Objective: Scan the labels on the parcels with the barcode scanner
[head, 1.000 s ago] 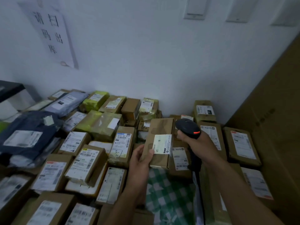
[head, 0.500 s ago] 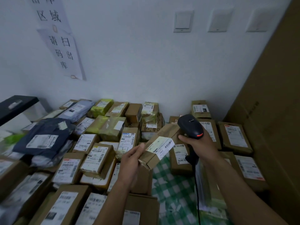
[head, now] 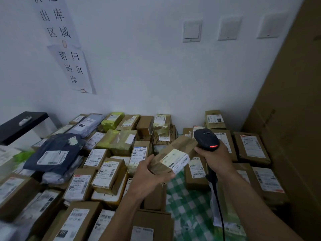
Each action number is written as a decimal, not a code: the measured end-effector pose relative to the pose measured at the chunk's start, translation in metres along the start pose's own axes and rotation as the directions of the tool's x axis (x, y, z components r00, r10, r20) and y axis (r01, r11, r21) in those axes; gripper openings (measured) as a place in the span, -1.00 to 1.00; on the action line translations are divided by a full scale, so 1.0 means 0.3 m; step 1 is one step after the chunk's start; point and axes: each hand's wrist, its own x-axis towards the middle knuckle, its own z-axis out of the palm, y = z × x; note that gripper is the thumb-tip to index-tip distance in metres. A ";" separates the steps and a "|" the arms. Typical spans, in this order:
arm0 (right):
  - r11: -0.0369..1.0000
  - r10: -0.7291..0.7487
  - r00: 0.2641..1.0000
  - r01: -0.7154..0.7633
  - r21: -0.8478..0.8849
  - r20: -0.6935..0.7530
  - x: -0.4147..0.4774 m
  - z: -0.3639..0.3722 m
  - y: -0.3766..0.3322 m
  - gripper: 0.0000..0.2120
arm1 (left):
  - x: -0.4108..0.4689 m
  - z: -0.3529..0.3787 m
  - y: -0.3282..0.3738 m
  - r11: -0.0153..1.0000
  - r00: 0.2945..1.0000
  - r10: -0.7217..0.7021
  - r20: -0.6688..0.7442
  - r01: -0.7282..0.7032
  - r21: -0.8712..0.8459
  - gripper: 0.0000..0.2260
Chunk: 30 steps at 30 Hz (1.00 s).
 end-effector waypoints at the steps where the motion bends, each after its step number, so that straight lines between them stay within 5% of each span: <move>1: 1.000 -0.006 1.000 0.006 -0.002 0.005 -0.003 0.000 -0.003 -0.53 | 0.008 -0.005 -0.005 0.999 1.000 0.010 0.002 -0.010 0.033 0.14; 5: 0.999 -0.022 0.998 0.024 -0.026 0.053 -0.025 -0.006 -0.019 -0.57 | 0.056 -0.008 -0.017 0.993 0.991 0.075 -0.110 -0.063 0.103 -0.36; 8: 0.995 -0.050 0.991 0.060 -0.082 0.123 -0.056 -0.015 -0.025 -0.62 | 0.093 -0.010 -0.037 0.997 0.978 0.072 -0.198 -0.068 0.025 -0.50; 15: 0.958 0.019 0.931 0.088 -0.274 0.363 -0.130 -0.014 -0.037 -0.74 | 0.185 -0.038 -0.081 0.997 0.952 0.063 -0.301 -0.071 -0.016 -0.57; 30: 0.907 0.047 0.878 0.163 -0.388 0.477 -0.165 0.003 -0.077 -0.76 | 0.242 -0.080 -0.123 0.995 0.941 0.053 -0.334 -0.023 0.095 -0.54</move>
